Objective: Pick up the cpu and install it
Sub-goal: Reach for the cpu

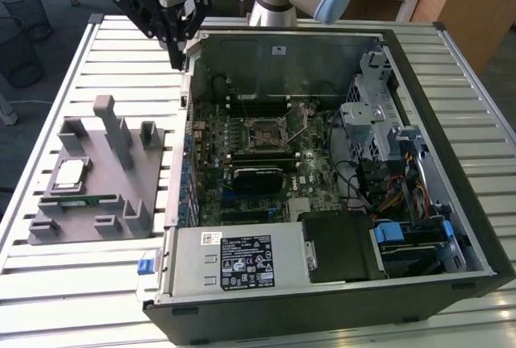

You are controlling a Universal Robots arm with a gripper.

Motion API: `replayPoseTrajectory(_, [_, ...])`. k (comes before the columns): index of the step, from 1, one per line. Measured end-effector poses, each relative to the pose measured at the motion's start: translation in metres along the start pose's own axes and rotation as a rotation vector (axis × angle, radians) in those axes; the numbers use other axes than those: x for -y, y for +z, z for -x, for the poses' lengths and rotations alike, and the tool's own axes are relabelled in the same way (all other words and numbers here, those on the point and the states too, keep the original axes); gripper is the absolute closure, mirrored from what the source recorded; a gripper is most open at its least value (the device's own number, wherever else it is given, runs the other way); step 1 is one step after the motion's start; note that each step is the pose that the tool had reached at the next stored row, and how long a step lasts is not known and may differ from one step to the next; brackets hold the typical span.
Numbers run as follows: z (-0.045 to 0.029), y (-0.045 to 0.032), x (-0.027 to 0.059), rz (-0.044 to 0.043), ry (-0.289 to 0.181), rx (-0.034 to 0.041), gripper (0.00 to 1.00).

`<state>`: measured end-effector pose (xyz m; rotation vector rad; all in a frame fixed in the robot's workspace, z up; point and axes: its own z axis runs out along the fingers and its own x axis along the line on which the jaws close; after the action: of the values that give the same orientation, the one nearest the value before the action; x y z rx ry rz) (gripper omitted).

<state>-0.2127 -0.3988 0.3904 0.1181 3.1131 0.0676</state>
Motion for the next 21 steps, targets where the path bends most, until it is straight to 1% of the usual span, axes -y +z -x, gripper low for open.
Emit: replayPoseTrajectory(21, [-0.0339, -0.0005, 0.0023, 0.0, 0.0, 0.0, 0.89])
